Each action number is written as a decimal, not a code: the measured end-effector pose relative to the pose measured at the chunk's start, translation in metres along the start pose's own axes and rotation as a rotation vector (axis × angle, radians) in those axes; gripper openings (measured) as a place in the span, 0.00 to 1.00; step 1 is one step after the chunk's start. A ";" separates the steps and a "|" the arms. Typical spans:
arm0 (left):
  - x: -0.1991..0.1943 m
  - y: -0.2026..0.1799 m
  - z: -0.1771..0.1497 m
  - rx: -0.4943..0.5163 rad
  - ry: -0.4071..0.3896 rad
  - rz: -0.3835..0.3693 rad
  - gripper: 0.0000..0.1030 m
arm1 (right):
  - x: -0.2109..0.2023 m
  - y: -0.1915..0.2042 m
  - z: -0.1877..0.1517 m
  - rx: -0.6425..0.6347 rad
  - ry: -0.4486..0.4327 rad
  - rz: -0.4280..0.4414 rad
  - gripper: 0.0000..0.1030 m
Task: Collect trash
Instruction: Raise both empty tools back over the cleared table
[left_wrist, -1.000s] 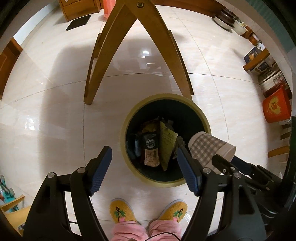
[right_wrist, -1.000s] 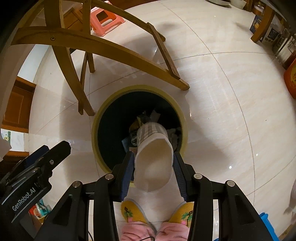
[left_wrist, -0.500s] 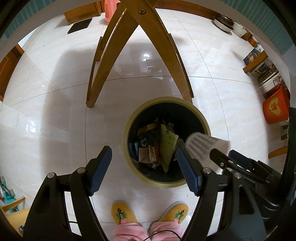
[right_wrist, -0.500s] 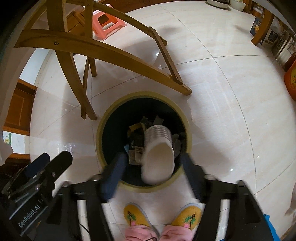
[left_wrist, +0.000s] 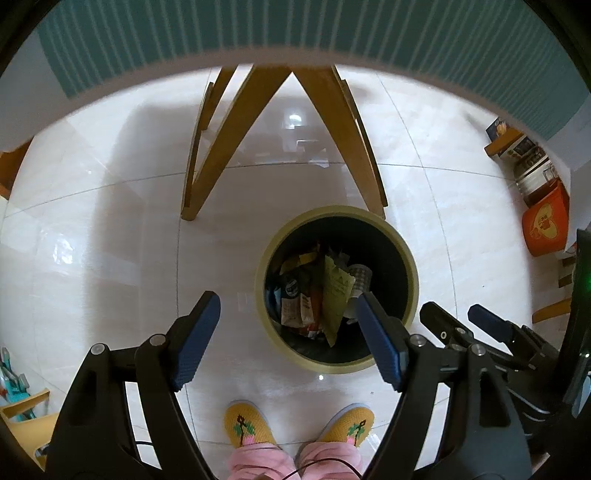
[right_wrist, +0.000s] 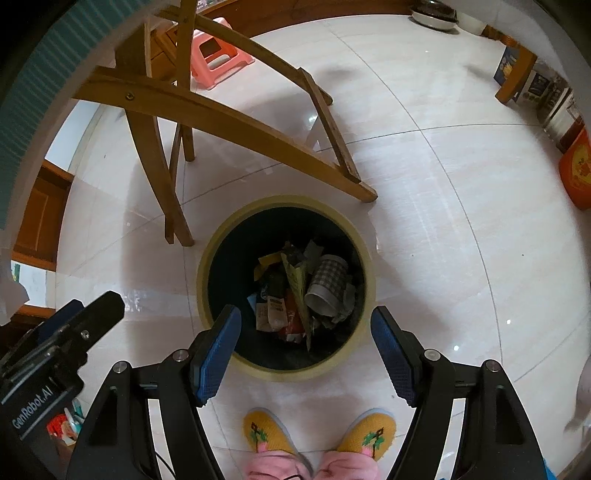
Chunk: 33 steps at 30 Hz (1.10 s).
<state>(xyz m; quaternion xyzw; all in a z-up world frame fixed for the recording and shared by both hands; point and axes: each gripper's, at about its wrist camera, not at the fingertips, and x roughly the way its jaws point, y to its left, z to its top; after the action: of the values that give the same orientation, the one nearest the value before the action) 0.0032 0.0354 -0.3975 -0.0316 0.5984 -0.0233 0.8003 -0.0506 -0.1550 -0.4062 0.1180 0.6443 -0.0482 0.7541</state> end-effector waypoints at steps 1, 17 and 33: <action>-0.006 0.000 0.001 0.001 -0.003 -0.001 0.72 | -0.006 0.000 0.000 0.000 -0.001 -0.001 0.72; -0.137 -0.001 0.033 -0.009 -0.055 -0.012 0.72 | -0.160 0.031 0.032 -0.048 -0.091 0.023 0.72; -0.323 -0.016 0.079 -0.017 -0.166 -0.025 0.72 | -0.359 0.064 0.069 -0.154 -0.187 0.060 0.72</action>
<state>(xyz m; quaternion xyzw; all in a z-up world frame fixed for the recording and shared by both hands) -0.0119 0.0458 -0.0649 -0.0479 0.5298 -0.0256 0.8463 -0.0292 -0.1381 -0.0363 0.0741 0.5690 0.0131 0.8189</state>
